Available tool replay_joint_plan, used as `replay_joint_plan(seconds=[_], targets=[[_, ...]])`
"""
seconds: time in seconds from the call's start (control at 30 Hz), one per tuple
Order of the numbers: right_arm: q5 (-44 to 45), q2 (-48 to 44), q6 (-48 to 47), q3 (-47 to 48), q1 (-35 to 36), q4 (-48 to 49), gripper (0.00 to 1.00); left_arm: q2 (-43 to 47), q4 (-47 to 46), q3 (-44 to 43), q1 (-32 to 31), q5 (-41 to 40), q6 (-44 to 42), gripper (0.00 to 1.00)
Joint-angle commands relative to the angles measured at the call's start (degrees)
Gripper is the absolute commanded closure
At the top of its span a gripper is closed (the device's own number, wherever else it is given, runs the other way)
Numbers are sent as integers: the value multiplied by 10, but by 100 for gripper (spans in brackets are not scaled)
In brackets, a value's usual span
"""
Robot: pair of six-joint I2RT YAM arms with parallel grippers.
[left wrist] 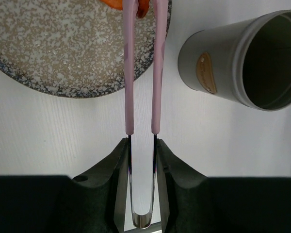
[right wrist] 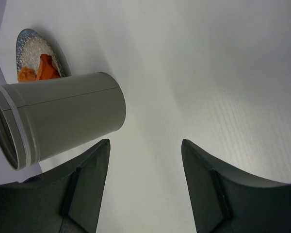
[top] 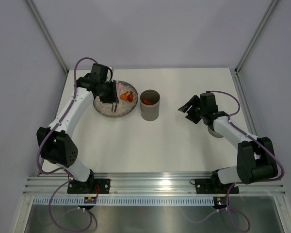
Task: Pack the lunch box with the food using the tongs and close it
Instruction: Adjust the clamp at the center of the board.
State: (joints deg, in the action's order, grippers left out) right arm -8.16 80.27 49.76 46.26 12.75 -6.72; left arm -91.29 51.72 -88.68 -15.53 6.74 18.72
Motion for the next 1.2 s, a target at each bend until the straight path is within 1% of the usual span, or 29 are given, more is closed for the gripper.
replay_joint_plan(seconds=[0.0,0.1,0.17,0.27,0.3,0.33,0.43,0.47,0.5,0.57,0.63,0.67,0.73,0.93,1.17], targets=[[-6,-9,-1,2,2,14,31,-14,6,1,7,-29,17,71],[-5,-7,-2,1,3,14,31,-22,11,9,7,-56,18,70],[-5,-7,-2,1,3,15,31,-14,4,30,7,-48,20,71],[-5,-5,-2,1,2,18,31,15,-21,90,0,-43,27,71],[-5,-5,-2,1,3,18,31,25,-28,105,-5,-49,31,71],[-6,-5,-3,0,3,19,31,49,-33,141,-10,-65,33,71],[-7,-4,-3,-2,2,20,31,86,-64,204,-48,-100,55,71],[-7,-4,-2,-2,2,21,31,101,-68,235,-78,-115,68,71],[-9,-3,-2,-2,3,21,31,106,-71,246,-94,-151,76,71],[-10,-1,0,-4,2,25,31,113,-89,279,-131,-172,105,72],[-12,0,0,-5,2,26,31,111,-102,297,-153,-196,127,72],[-12,1,0,-6,2,26,31,110,-115,304,-176,-206,147,72],[-13,1,1,-7,2,27,31,98,-125,319,-198,-244,167,72],[-12,-5,0,-9,2,23,31,67,-210,369,-227,-274,218,72],[-11,-5,1,-10,3,23,31,26,-237,386,-242,-278,245,69]])
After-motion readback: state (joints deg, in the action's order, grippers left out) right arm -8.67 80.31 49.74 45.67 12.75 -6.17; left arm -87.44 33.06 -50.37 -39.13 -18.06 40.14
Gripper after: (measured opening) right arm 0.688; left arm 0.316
